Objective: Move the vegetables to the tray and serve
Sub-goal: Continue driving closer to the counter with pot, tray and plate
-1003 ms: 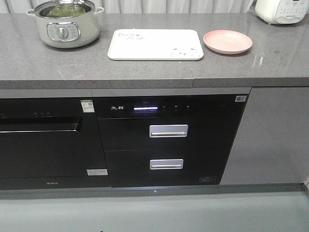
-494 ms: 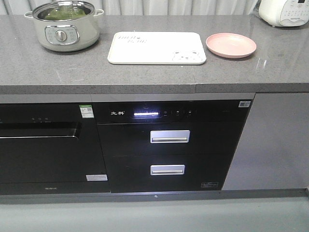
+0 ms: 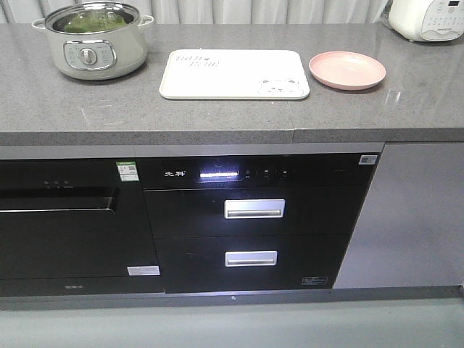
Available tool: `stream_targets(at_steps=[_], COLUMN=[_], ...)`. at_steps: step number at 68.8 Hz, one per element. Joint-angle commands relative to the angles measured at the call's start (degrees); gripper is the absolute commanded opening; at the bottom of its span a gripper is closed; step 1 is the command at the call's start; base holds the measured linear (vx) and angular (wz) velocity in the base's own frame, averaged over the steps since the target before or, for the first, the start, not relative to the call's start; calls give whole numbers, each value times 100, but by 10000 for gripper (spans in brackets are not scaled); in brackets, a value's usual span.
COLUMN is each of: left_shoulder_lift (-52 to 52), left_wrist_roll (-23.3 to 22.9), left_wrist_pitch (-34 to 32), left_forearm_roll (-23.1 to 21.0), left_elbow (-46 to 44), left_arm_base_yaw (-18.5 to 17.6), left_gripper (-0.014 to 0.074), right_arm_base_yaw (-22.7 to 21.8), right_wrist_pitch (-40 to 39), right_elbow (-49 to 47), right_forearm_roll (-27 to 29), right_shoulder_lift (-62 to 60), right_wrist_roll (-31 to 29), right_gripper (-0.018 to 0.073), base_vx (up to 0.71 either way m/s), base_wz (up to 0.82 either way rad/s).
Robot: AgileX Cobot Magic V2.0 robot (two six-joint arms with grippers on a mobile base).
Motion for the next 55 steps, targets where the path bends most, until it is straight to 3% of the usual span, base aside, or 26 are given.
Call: stream_targets(at_steps=[1, 55], left_shoulder_lift=[-83, -83], left_wrist_roll=[-50, -50], left_wrist_pitch=[-441, -441], left_forearm_roll=[-10, -10], left_elbow=[152, 152], left_arm_base_yaw=[13, 13], left_gripper=[-6, -6], right_arm_base_yaw=[-37, -37], right_wrist_pitch=[-437, -437], right_elbow=[75, 75], right_forearm_roll=[-22, -22], right_shoulder_lift=[-40, -40], right_wrist_roll=[-26, -26], right_gripper=[-2, -2], base_vx=[1, 3], base_wz=[0, -2])
